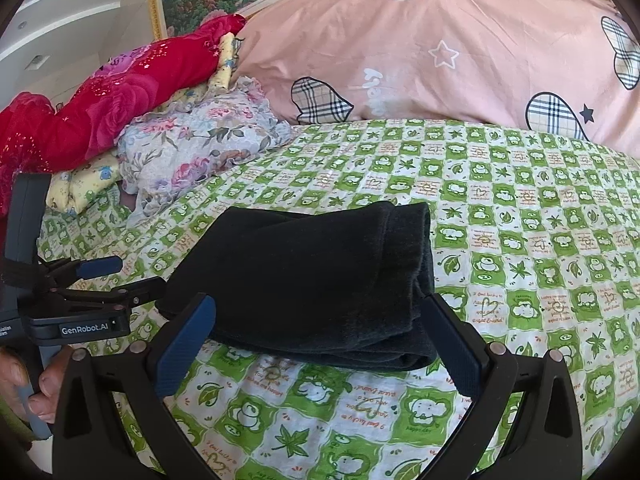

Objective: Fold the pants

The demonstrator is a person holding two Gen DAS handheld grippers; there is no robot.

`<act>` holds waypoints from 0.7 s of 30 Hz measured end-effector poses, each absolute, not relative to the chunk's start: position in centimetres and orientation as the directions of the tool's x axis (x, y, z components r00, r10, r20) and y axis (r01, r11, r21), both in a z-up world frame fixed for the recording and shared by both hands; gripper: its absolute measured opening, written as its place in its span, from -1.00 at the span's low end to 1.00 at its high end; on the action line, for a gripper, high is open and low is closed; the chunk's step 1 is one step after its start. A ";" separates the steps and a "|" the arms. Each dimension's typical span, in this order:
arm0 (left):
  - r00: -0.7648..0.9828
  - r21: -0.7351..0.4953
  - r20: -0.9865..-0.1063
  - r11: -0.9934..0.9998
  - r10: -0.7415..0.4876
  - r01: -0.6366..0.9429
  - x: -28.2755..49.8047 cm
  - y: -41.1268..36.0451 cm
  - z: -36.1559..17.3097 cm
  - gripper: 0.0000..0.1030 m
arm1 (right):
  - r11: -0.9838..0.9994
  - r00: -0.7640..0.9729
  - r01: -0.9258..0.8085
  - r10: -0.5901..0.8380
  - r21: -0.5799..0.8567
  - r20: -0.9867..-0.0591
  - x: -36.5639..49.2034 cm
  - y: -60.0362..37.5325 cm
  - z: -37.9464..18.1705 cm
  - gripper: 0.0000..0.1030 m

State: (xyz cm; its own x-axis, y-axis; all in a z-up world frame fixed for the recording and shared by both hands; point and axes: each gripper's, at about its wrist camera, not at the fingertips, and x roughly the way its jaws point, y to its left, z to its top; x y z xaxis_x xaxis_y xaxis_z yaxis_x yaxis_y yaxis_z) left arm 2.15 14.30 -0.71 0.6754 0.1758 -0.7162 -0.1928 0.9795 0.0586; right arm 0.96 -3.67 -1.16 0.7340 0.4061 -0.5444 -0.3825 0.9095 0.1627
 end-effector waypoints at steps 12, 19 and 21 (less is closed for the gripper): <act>0.674 0.065 -0.718 0.981 0.173 -0.182 2.4 13.8 -0.7 0.66 | 0.912 0.732 -0.373 0.404 0.173 -0.549 1.2 -4.1 -1.4 0.99; 0.676 0.070 -0.716 0.982 0.173 -0.177 2.8 13.5 -0.6 0.65 | 0.911 0.732 -0.374 0.406 0.174 -0.548 1.2 -4.2 -1.4 0.99; 0.675 0.066 -0.717 0.982 0.171 -0.178 2.8 13.5 -0.6 0.65 | 0.911 0.734 -0.373 0.406 0.176 -0.545 1.2 -4.2 -1.4 0.99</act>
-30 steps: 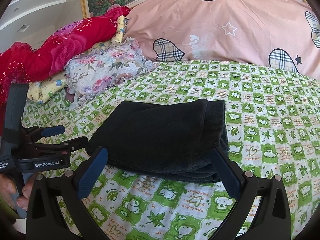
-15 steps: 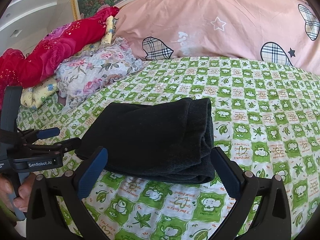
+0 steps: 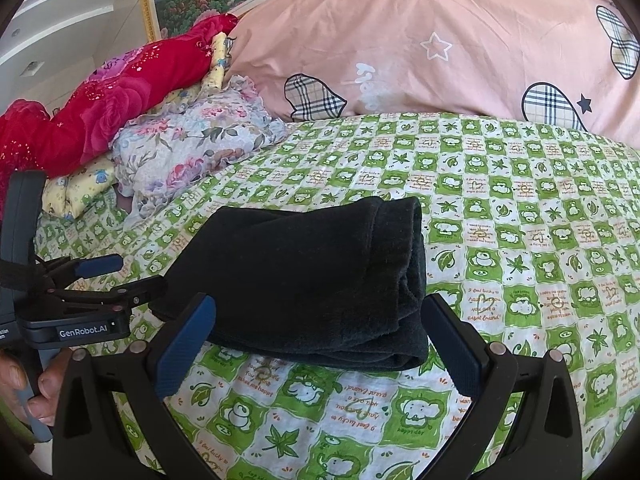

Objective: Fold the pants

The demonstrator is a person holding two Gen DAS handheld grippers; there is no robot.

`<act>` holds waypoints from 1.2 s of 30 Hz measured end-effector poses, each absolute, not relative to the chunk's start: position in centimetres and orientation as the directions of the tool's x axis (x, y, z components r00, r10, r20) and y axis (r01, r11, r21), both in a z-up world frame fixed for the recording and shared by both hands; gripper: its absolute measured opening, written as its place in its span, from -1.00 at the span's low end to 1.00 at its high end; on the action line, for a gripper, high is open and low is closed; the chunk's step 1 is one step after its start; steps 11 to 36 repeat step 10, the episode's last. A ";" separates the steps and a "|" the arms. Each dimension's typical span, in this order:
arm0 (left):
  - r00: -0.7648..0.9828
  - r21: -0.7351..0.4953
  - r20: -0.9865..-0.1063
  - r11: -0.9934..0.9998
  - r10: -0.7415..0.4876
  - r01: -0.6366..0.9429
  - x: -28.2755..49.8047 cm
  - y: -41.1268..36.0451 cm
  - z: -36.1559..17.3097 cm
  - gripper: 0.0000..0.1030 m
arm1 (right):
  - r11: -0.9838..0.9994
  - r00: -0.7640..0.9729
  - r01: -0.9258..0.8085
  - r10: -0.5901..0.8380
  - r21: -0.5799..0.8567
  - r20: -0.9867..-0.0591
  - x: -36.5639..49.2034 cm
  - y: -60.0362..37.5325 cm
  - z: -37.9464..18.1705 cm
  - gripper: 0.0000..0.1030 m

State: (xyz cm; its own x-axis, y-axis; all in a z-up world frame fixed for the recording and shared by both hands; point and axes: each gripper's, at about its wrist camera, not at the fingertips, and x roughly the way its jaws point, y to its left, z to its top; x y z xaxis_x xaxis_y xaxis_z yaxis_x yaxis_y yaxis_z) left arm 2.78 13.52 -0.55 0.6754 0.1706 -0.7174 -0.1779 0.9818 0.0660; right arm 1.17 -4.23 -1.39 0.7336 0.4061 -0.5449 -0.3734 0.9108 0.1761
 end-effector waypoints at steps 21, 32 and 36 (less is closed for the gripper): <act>0.677 0.079 -0.715 0.982 0.175 -0.171 3.0 12.8 -0.4 0.65 | 0.908 0.730 -0.378 0.414 0.183 -0.543 1.2 -4.3 -1.2 0.99; 0.677 0.079 -0.715 0.982 0.175 -0.171 3.0 12.8 -0.4 0.65 | 0.908 0.730 -0.378 0.414 0.183 -0.543 1.2 -4.3 -1.2 0.99; 0.677 0.079 -0.715 0.982 0.175 -0.171 3.0 12.8 -0.4 0.65 | 0.908 0.730 -0.378 0.414 0.183 -0.543 1.2 -4.3 -1.2 0.99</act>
